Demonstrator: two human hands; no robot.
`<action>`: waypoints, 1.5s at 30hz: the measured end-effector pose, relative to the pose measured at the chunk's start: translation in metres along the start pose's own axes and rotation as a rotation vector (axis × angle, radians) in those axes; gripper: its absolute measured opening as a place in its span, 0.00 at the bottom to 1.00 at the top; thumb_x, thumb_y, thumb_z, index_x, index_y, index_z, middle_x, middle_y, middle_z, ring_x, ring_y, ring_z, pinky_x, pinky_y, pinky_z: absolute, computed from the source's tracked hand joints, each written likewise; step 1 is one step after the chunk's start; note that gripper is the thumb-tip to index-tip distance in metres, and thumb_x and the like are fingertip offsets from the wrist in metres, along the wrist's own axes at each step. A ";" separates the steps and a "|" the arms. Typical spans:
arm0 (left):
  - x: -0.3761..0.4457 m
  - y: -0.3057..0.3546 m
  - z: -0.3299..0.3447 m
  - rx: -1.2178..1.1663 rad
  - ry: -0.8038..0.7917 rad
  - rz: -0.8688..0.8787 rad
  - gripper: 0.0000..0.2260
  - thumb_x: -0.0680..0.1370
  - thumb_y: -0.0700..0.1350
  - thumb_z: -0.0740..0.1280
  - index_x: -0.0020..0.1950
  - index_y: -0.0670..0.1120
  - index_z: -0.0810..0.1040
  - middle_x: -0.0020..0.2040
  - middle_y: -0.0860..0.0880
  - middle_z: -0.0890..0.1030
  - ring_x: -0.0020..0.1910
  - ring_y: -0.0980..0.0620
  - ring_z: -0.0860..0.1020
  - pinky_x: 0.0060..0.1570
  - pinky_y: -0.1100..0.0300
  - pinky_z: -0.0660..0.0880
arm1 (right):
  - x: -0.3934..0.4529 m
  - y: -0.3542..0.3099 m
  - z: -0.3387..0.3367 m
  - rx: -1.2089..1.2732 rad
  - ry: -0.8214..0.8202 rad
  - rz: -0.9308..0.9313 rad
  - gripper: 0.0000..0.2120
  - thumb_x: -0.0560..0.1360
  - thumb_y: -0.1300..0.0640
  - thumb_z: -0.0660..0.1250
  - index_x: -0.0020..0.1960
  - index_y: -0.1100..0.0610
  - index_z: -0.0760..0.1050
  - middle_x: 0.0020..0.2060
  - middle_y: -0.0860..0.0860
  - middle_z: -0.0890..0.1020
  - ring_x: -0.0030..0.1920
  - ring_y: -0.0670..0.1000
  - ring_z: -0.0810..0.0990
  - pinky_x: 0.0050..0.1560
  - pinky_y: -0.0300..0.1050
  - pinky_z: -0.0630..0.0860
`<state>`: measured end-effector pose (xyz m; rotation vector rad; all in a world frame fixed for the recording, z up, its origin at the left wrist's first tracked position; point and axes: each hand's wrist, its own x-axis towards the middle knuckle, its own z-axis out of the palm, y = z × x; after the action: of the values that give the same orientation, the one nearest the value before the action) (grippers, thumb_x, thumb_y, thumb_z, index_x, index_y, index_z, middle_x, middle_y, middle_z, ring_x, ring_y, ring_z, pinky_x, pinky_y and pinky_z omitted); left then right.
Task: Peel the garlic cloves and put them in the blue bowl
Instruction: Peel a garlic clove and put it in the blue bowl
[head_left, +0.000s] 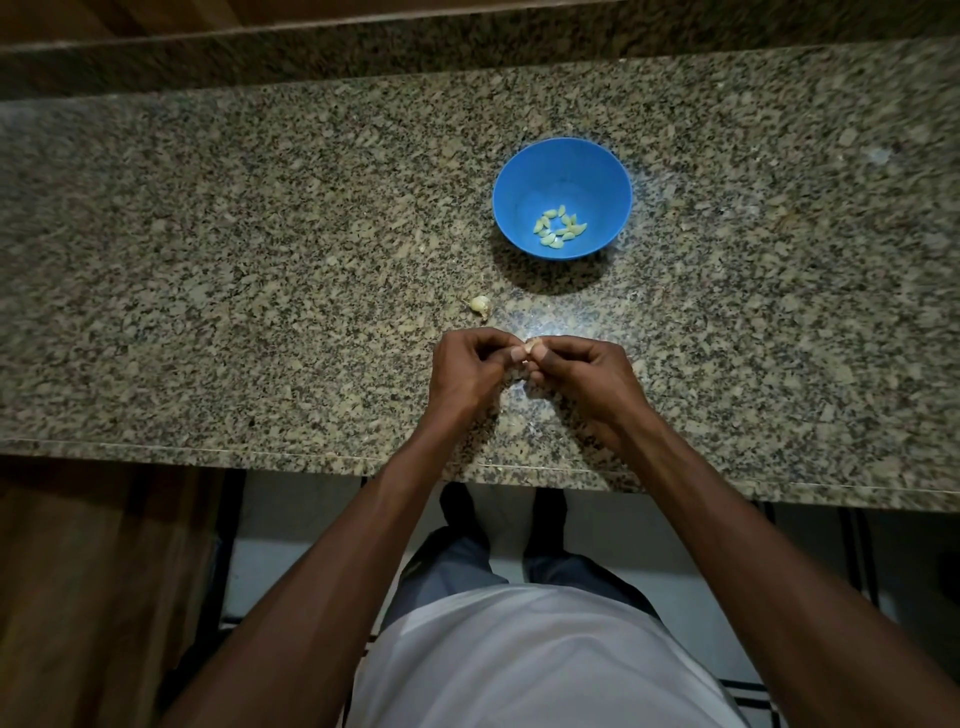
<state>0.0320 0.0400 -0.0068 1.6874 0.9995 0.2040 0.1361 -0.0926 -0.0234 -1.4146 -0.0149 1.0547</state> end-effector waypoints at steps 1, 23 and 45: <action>0.001 0.000 -0.001 -0.009 -0.017 -0.006 0.03 0.77 0.37 0.76 0.49 0.41 0.88 0.44 0.48 0.88 0.43 0.55 0.87 0.44 0.63 0.82 | 0.000 -0.001 0.000 0.030 -0.005 0.028 0.11 0.78 0.65 0.74 0.58 0.67 0.84 0.47 0.59 0.88 0.44 0.50 0.87 0.51 0.43 0.85; -0.005 -0.007 -0.002 0.289 0.059 0.324 0.05 0.77 0.46 0.73 0.47 0.45 0.81 0.37 0.52 0.82 0.35 0.55 0.80 0.35 0.64 0.76 | 0.001 -0.007 0.014 0.121 0.026 0.121 0.10 0.77 0.63 0.76 0.56 0.65 0.85 0.50 0.60 0.88 0.48 0.52 0.87 0.54 0.44 0.85; -0.003 -0.015 -0.002 -0.088 0.032 -0.010 0.04 0.76 0.42 0.77 0.49 0.44 0.84 0.44 0.48 0.86 0.42 0.57 0.83 0.48 0.60 0.83 | -0.002 0.001 0.009 0.227 -0.066 0.168 0.11 0.78 0.67 0.72 0.61 0.68 0.82 0.46 0.58 0.87 0.47 0.51 0.87 0.49 0.42 0.84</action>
<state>0.0215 0.0401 -0.0177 1.6035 1.0080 0.2657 0.1292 -0.0866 -0.0211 -1.1904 0.1736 1.2017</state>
